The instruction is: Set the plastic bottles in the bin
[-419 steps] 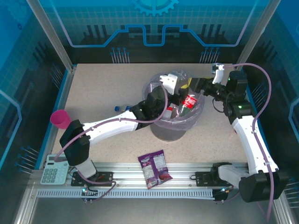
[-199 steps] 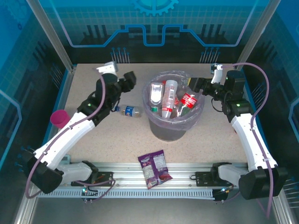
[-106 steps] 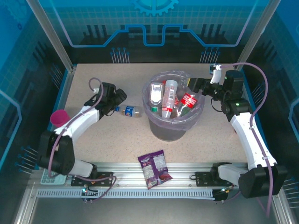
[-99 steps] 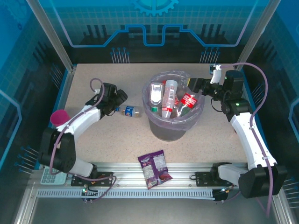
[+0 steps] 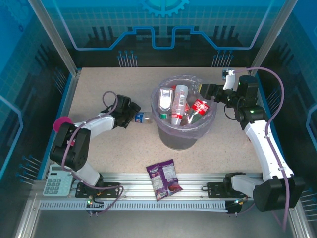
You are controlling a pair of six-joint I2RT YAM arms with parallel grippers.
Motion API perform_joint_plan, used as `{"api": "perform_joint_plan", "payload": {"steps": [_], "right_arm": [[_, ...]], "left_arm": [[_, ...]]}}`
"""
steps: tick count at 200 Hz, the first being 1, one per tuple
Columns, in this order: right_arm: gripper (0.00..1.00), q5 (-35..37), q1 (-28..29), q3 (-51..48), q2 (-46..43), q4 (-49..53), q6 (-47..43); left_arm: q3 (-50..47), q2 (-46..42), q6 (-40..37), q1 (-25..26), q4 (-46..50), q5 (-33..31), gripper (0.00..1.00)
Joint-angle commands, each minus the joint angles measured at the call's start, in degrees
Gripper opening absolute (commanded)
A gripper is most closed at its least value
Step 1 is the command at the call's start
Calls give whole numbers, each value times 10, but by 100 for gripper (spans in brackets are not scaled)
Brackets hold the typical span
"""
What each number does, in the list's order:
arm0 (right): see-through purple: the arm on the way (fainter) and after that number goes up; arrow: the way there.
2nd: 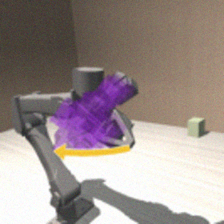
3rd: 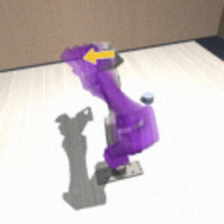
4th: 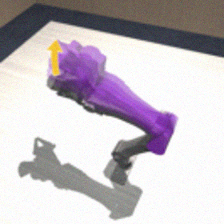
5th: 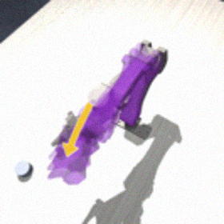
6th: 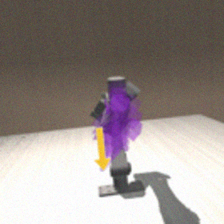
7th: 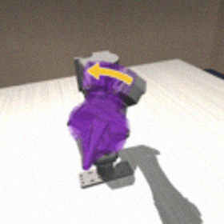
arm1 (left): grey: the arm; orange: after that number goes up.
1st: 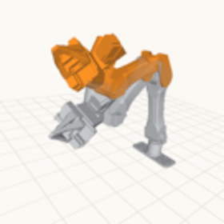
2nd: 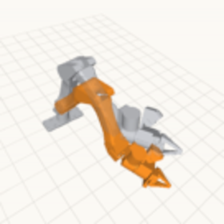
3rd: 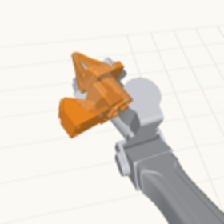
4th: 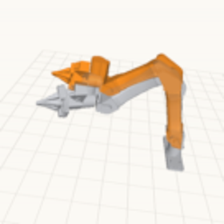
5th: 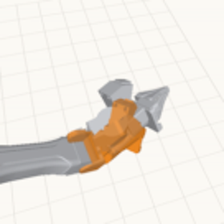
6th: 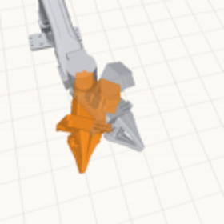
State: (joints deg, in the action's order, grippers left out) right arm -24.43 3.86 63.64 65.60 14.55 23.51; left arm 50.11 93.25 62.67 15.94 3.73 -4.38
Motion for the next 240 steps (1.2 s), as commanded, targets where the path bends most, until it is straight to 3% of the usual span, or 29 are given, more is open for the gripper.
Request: {"api": "perform_joint_plan", "payload": {"steps": [1,89,149,187,218,240], "right_arm": [[79,2,5,-7,-7,1,-7],[79,4,4,-12,-8,-2,-4],[79,4,4,-8,-11,-3,-3],[79,1,3,6,-11,-2,-3],[79,-3,3,6,-11,-7,2],[79,-3,3,3,-12,-9,5]], "left_arm": [[-23,19,41,3,-37,8,83],[-31,19,52,14,-57,-5,60],[-9,-52,-7,12,-15,-47,48],[33,-122,-95,11,37,-71,47],[42,-233,-231,11,5,-67,40],[101,-287,-314,12,61,-45,40]]}}
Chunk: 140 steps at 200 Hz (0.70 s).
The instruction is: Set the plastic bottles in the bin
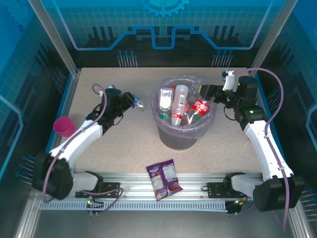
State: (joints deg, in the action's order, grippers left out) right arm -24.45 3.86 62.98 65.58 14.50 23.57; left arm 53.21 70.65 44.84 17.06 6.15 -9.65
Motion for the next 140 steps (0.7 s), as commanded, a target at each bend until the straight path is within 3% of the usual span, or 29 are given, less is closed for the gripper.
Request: {"api": "perform_joint_plan", "payload": {"steps": [1,28,54,89,121,140], "right_arm": [[79,-2,3,10,-12,-9,4],[79,3,4,6,-16,-10,9],[79,8,6,4,-21,-10,12],[79,12,11,5,-24,-5,12],[79,16,13,4,-25,-1,9],[79,19,15,1,-27,1,8]], "left_arm": [[75,-63,-139,1,40,10,40],[163,-85,-201,17,91,94,39],[244,-65,-266,79,121,113,39],[348,23,-308,131,148,212,36],[475,134,-359,176,258,246,37],[501,172,-355,184,277,278,37]]}}
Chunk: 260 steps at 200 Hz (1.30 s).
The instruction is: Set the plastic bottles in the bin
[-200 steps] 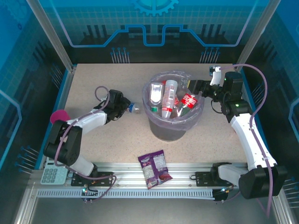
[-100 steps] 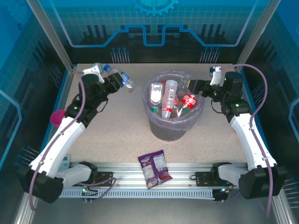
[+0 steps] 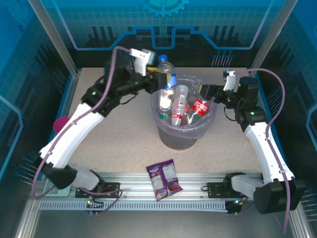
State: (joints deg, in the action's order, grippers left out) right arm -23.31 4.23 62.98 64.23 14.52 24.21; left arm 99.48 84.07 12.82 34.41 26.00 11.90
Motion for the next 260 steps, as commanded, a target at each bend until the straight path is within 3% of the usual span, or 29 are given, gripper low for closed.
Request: {"api": "perform_joint_plan", "payload": {"steps": [1,89,134,162,214,260], "right_arm": [[79,8,11,1,-13,1,2],[79,8,15,1,-3,-8,3],[79,9,18,2,-2,-9,3],[79,8,17,4,-1,-9,3],[80,6,20,46,10,1,-11],[81,31,19,62,14,22,-28]], "left_arm": [[39,39,-35,11,78,64,37],[76,128,-50,60,130,123,36],[124,187,-68,73,194,62,38],[138,207,-79,81,219,5,47],[111,179,-73,81,169,6,71],[101,156,-71,81,148,-10,75]]}}
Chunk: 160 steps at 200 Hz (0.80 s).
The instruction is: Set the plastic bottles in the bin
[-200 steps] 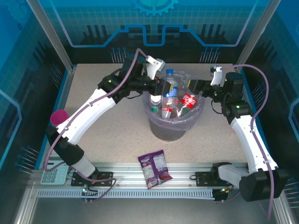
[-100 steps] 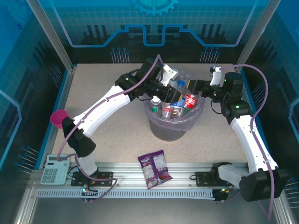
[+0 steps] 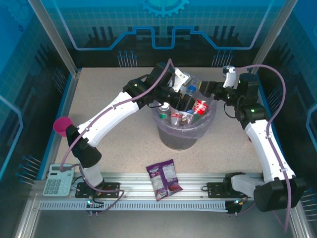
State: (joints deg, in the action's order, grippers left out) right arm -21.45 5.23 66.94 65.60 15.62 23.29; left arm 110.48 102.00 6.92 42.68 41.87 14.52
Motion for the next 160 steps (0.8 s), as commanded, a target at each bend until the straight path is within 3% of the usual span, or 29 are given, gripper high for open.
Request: {"api": "perform_joint_plan", "payload": {"steps": [1,62,94,136,160], "right_arm": [[82,13,9,23,1,12,-20],[83,64,-3,49,-15,79,-62],[79,69,-19,46,-40,131,-75],[73,60,-69,6,-83,176,-76],[74,72,-112,-28,-92,164,-72]], "left_arm": [[-9,-24,-12,-2,-11,-36,75],[-39,-78,-7,-3,-52,-51,80],[-79,-130,15,-20,-92,-37,82],[-203,-250,81,-117,-148,-26,83],[-294,-320,78,-174,-144,-141,85]]}}
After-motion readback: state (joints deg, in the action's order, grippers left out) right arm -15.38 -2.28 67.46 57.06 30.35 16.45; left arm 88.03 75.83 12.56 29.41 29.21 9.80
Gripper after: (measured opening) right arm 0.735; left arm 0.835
